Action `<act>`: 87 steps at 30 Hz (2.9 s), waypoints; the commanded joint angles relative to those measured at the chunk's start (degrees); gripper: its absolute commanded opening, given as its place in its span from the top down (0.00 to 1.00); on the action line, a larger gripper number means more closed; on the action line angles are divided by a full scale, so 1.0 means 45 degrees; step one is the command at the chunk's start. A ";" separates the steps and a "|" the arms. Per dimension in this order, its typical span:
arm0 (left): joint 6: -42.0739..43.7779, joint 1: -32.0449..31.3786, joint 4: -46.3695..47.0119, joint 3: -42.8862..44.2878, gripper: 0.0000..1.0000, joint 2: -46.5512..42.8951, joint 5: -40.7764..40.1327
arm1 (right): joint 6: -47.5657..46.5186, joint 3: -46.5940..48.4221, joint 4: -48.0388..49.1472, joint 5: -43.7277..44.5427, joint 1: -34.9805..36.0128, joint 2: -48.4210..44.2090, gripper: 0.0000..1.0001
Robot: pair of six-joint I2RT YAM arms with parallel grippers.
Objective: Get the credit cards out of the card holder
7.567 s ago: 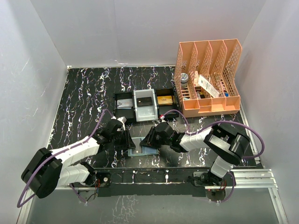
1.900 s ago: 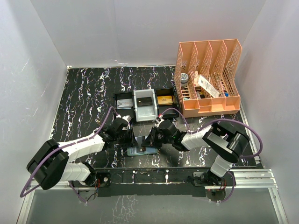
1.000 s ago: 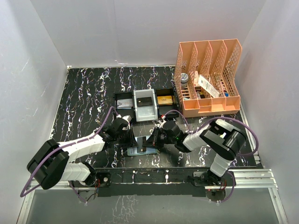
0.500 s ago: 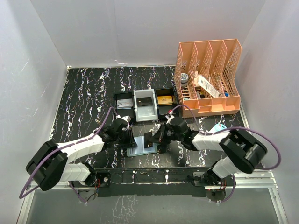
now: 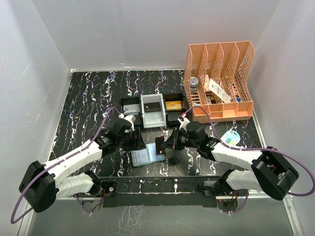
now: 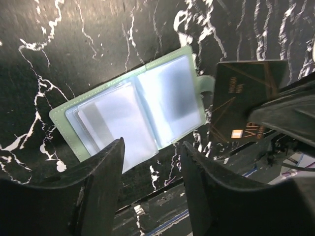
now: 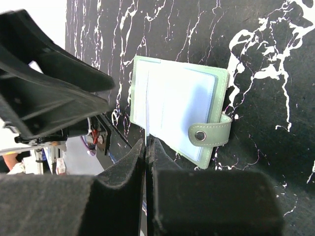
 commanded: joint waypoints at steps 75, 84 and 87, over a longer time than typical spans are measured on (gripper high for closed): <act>0.3879 0.3696 -0.4284 0.2346 0.01 -0.3849 -0.7611 | -2.4365 1.2340 -0.1011 0.6545 0.0249 1.0793 1.00; 0.3845 0.3694 -0.4345 0.2345 0.01 -0.3747 -0.7778 | -2.4978 1.2282 -0.1342 0.7086 0.0257 1.1129 0.93; 0.3850 0.3694 -0.4341 0.2352 0.01 -0.3709 -0.7813 | -2.4846 1.2344 -0.1453 0.6822 0.0244 1.1130 0.89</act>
